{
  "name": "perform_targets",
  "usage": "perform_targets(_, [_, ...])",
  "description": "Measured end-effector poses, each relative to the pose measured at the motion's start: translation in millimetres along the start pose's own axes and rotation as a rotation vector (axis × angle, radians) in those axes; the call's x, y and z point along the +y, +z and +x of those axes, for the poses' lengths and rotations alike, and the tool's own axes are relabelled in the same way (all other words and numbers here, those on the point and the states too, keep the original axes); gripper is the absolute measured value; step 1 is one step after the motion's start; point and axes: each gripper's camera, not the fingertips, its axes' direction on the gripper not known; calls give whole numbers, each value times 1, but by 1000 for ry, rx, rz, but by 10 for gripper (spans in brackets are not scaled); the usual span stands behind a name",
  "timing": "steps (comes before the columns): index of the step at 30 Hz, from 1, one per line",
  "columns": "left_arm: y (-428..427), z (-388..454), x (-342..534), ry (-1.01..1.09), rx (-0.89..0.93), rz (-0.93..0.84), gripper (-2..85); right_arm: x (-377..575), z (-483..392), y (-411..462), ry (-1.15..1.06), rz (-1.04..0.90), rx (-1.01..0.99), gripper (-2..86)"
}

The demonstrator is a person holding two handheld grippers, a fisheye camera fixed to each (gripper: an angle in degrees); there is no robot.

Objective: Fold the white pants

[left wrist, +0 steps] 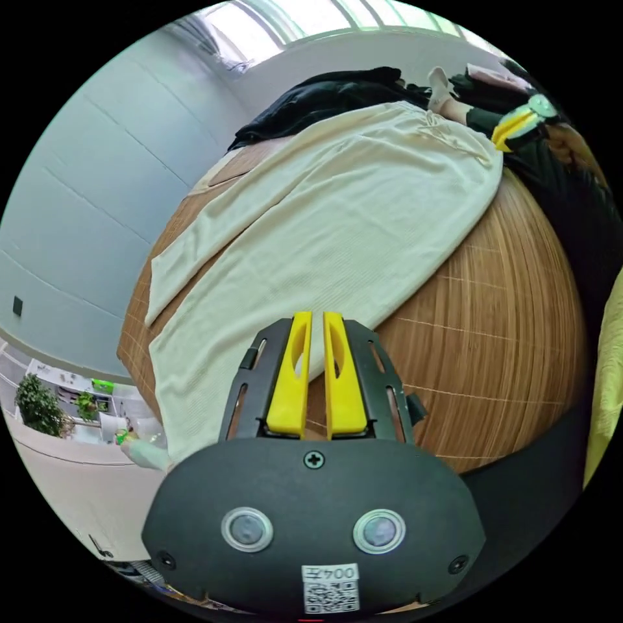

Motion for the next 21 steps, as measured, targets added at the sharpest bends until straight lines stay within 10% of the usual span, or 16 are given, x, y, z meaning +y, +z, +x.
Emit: perform_targets(21, [30,36,4,-74,-7,-97,7,-50,13,74,204,-355,-126,79])
